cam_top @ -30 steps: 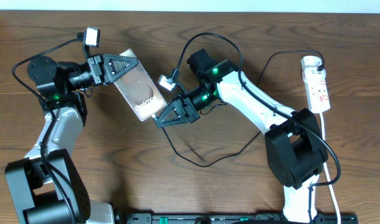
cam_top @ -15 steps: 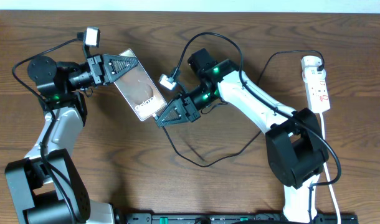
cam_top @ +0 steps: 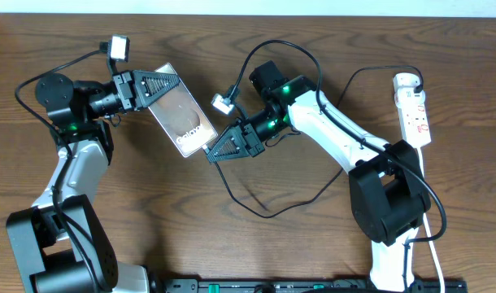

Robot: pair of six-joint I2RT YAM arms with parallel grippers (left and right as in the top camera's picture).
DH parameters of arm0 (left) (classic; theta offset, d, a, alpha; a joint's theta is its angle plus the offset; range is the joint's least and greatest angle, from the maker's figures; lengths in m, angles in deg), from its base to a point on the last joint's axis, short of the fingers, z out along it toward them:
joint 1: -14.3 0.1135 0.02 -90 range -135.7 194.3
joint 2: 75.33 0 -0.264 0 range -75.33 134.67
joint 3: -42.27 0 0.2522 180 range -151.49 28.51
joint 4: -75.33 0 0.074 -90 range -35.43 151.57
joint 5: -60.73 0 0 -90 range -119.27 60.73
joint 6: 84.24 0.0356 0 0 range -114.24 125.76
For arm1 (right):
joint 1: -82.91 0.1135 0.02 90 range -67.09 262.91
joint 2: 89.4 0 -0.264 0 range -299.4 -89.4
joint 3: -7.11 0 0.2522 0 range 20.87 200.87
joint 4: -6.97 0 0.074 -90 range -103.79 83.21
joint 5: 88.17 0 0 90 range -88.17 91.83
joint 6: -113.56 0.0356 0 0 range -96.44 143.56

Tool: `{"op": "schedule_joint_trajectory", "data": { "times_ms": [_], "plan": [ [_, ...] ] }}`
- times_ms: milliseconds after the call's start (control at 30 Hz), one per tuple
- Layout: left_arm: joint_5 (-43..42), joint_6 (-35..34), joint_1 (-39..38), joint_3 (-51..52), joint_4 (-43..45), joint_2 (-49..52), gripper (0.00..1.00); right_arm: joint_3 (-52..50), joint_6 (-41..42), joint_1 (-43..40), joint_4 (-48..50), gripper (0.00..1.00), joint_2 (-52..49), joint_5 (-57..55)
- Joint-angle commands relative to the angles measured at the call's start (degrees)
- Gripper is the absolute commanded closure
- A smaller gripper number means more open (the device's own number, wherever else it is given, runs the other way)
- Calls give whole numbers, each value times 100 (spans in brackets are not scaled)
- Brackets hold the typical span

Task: Plug charger to phone and switch on socket
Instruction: 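Align the plug with the phone's bottom port using the right gripper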

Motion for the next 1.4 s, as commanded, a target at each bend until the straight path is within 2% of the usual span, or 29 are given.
{"op": "schedule_joint_trajectory", "data": {
  "times_ms": [0,1067,1367],
  "plan": [
    [-37,52,-2,15,33,-42,93,42,24,-17,22,99,42,382],
    [-37,142,-101,15,-208,-44,93,39,72,98,166,99,42,358],
    [-35,-140,-98,15,-208,-44,93,39,175,92,166,99,42,-7]
  ]
}}
